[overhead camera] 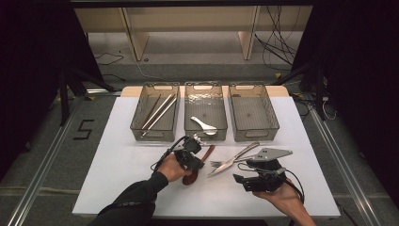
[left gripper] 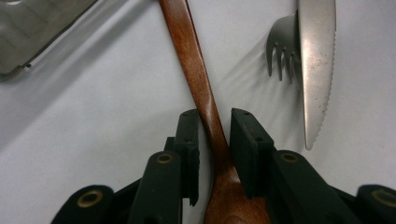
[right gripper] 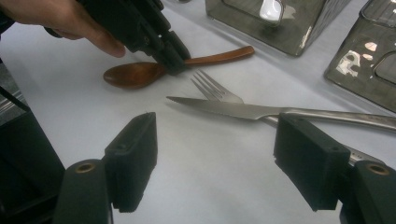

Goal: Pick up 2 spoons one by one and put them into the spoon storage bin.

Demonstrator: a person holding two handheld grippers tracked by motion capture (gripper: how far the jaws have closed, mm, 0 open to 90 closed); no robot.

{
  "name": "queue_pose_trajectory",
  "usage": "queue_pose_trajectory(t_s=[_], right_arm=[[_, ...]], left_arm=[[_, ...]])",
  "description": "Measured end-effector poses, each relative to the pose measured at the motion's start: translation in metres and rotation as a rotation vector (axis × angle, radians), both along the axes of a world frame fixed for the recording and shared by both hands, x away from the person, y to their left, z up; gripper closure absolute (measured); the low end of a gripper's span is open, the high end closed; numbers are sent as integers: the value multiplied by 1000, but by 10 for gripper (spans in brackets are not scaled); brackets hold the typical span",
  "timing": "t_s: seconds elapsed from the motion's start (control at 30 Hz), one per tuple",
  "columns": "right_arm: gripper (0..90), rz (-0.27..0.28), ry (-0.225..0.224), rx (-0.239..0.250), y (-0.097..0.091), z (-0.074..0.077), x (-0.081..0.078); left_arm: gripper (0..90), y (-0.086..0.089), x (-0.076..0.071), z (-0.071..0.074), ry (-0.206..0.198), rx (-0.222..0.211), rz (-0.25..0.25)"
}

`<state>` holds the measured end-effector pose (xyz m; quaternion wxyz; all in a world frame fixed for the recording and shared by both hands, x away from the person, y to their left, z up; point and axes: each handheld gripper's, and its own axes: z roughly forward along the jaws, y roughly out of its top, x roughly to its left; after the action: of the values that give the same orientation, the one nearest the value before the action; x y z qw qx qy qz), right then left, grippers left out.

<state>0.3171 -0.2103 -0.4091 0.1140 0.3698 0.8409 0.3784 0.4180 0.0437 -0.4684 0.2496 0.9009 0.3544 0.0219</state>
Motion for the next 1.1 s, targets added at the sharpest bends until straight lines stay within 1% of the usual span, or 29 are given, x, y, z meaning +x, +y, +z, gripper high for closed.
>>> queue_pose_trajectory(t_s=[0.1, 0.17, 0.23, 0.27, 0.47, 0.57, 0.63, 0.67, 0.7, 0.83, 0.9, 0.93, 0.97, 1.07, 1.1], right_arm=[[313, 0, 0, 0, 0, 0, 0], [315, 2, 1, -1, 1, 0, 0], [315, 3, 0, -1, 1, 0, 0], [316, 4, 0, 0, 1, 0, 0], [319, 4, 0, 3, 0, 1, 0], [320, 5, -1, 5, -1, 1, 1], [321, 5, -4, 7, -1, 1, 0], [321, 5, -6, 9, -1, 2, 0], [321, 4, -5, 10, -1, 2, 0], [321, 5, -5, 9, -1, 2, 0], [321, 5, -6, 10, -1, 2, 0], [321, 6, -6, 10, -1, 2, 0], [321, 6, -6, 10, 0, 2, 0], [321, 6, -6, 10, 0, 2, 0], [321, 6, -6, 11, 0, 2, 0]], left_arm=[[738, 3, 3, 0, 19, -18, 14], [769, 4, 3, -1, 26, -28, 20], [805, 6, 4, -1, 34, -34, 11], [807, 5, 4, -1, 32, -35, 9], [812, 4, 2, 1, 21, -6, -32], [813, 6, 2, 1, 24, -6, -39], [813, 7, 2, 2, 14, 3, -44], [813, 9, 2, 2, 9, -3, -43], [813, 10, 3, 3, 14, -3, -50], [813, 17, 4, 8, 11, -28, -39], [814, 20, 4, 12, 3, -32, -40], [813, 22, 4, 13, 7, -34, -42], [813, 23, 4, 15, 6, -46, -35], [813, 28, 6, 22, 0, -57, -40], [813, 30, 6, 25, -4, -70, -36]])
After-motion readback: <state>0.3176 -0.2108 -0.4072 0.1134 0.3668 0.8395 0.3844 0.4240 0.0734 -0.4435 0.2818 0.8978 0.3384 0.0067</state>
